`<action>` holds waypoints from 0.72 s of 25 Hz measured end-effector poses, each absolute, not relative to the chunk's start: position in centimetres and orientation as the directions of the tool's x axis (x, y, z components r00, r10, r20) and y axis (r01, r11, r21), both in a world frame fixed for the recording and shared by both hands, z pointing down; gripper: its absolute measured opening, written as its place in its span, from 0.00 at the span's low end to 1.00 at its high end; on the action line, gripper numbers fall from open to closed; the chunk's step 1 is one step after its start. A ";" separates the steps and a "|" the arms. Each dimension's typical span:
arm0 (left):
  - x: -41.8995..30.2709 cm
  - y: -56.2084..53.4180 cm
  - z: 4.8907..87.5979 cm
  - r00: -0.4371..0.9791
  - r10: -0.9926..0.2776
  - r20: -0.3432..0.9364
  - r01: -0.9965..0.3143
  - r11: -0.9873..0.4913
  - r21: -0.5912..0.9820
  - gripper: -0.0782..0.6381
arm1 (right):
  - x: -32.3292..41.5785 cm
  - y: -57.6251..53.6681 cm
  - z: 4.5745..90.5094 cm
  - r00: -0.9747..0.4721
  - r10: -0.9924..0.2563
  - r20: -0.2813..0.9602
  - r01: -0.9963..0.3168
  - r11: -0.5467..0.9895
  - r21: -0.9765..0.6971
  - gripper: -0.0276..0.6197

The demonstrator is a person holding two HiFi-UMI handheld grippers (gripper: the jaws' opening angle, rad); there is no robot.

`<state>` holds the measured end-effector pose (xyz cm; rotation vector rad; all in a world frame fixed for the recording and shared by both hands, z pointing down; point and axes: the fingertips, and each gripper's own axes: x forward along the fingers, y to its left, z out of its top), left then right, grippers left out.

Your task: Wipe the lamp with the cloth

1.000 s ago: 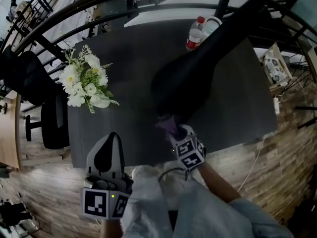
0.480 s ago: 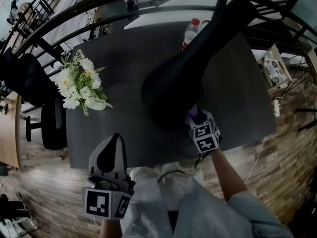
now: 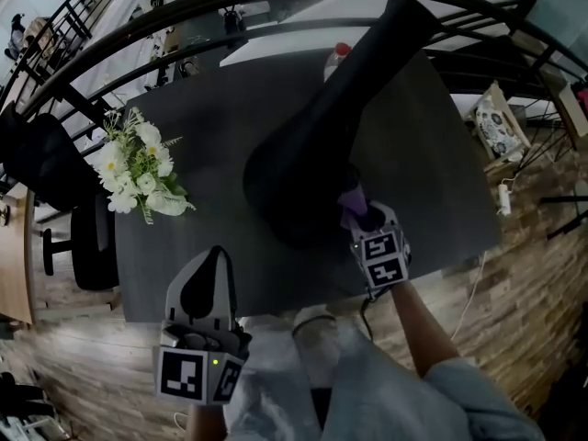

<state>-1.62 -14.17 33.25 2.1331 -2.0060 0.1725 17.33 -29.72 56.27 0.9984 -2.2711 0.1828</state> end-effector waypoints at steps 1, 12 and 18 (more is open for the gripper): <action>-1.2 -14.5 32.9 0.080 -0.976 0.204 -0.995 -0.066 0.073 0.12 | 17.4 -29.6 55.4 -0.512 -0.622 0.593 -0.706 0.697 0.122 0.22; 1.6 -16.3 30.9 0.168 -0.979 0.112 -0.984 -0.160 0.073 0.12 | 19.4 -27.4 44.9 -0.553 -0.735 0.393 -0.763 0.636 0.116 0.22; 2.8 -16.8 30.5 0.200 -0.975 0.095 -0.979 -0.194 0.064 0.12 | 19.9 -26.7 38.9 -0.565 -0.786 0.250 -0.787 0.604 0.123 0.22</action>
